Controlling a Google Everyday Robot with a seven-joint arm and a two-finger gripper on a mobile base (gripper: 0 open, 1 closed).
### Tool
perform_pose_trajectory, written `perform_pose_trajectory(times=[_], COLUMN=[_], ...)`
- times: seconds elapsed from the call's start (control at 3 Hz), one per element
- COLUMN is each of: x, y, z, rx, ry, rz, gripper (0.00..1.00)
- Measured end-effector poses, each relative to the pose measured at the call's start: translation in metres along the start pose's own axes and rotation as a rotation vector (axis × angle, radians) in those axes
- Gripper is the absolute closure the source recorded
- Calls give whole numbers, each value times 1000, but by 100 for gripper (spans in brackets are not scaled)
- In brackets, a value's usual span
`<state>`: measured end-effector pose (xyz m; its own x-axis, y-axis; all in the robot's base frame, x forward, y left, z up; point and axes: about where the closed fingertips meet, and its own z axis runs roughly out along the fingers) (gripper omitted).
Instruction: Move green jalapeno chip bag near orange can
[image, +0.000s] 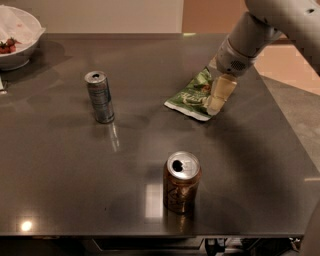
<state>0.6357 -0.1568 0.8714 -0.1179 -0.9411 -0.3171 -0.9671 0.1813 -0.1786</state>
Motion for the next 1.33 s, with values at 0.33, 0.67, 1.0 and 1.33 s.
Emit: perform_pose_trajectory(times=[0.33,0.67,1.0,1.33], x=[6,13,14,6], y=[-20,-30,-33,-28], z=[22,37,41,34], rx=[-13,-22,-29,-32], ry=[15,46,65,50], rz=[-23,-50,-77,-108], gripper=[0,0,18,41])
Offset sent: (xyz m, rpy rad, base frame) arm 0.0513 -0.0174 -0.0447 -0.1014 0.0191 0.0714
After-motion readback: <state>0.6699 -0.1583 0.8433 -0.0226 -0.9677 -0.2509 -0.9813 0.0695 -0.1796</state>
